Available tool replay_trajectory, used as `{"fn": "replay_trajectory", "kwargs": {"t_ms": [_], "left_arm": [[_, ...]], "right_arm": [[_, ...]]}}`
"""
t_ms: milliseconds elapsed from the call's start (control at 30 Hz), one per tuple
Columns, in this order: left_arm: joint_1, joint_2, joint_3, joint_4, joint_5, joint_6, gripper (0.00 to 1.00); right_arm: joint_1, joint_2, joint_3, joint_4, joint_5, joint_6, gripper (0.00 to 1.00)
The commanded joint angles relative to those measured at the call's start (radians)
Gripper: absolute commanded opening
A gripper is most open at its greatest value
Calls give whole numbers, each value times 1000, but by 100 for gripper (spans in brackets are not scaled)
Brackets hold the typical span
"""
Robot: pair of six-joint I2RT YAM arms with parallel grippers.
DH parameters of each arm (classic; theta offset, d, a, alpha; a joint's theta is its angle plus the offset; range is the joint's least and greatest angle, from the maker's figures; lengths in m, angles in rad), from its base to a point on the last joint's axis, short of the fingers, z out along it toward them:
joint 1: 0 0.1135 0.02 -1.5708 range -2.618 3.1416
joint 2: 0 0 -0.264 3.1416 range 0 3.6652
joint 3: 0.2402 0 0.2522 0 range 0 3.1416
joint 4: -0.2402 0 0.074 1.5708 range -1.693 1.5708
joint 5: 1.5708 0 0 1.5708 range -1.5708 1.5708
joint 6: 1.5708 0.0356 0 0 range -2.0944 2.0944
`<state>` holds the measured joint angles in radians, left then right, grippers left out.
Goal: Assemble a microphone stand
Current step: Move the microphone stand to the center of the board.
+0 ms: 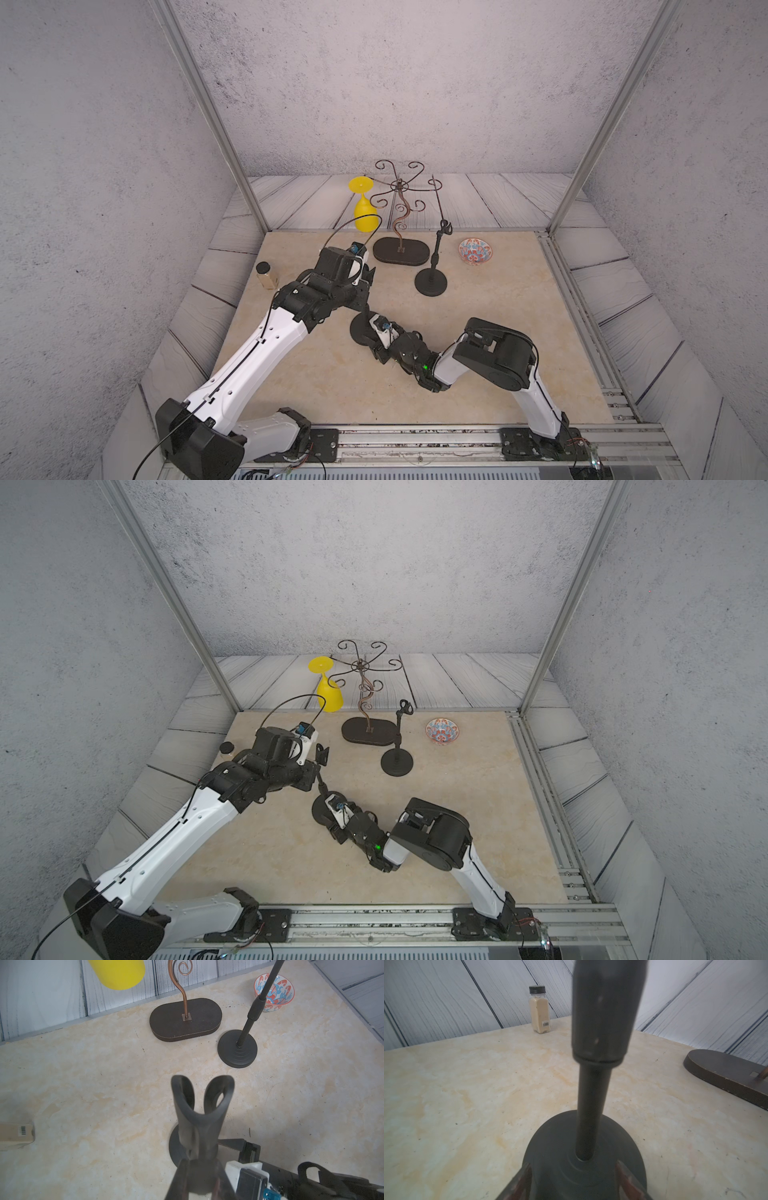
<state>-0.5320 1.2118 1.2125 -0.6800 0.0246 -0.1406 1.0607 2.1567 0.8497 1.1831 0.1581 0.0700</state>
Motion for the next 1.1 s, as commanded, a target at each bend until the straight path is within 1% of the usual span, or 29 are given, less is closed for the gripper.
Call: {"fn": "replay_trajectory", "kwargs": {"t_ms": [0, 100, 133, 167, 200, 233, 333, 400, 500, 633, 800, 933, 1067], "left_arm": [[7, -31, -1, 5, 20, -19, 21], [7, -39, -1, 4, 15, -24, 39], [9, -44, 0, 4, 15, -24, 44], [10, -49, 1, 3, 12, -27, 48], [10, -55, 0, 3, 11, -30, 51], [12, -61, 1, 3, 9, -32, 53], [18, -86, -1, -2, 0, -42, 57], [24, -113, -8, -2, -6, -52, 58], [30, -153, -21, -7, -13, -66, 59], [36, -205, -59, 3, -18, -87, 59], [42, -237, -107, 15, -22, -108, 60], [46, -256, -144, 33, -30, -113, 60], [49, -270, -176, 55, -37, -113, 60]], "right_arm": [[-27, -65, 17, 19, -110, -13, 63], [-46, -58, 64, -3, -144, -12, 63], [-51, -51, 83, -19, -153, -13, 63], [-56, -45, 104, -40, -161, -17, 62], [-60, -38, 130, -61, -164, -21, 58], [-65, -30, 146, -75, -159, -25, 53], [-73, -7, 191, -102, -108, -35, 31], [-89, 3, 217, -123, -100, -30, 22], [-117, 14, 250, -146, -100, -20, 15], [-167, 20, 308, -191, -103, -16, 14], [-245, 57, 426, -281, -135, 5, 13], [-292, 95, 507, -350, -168, 40, 16], [-324, 122, 558, -383, -187, 102, 20]]}}
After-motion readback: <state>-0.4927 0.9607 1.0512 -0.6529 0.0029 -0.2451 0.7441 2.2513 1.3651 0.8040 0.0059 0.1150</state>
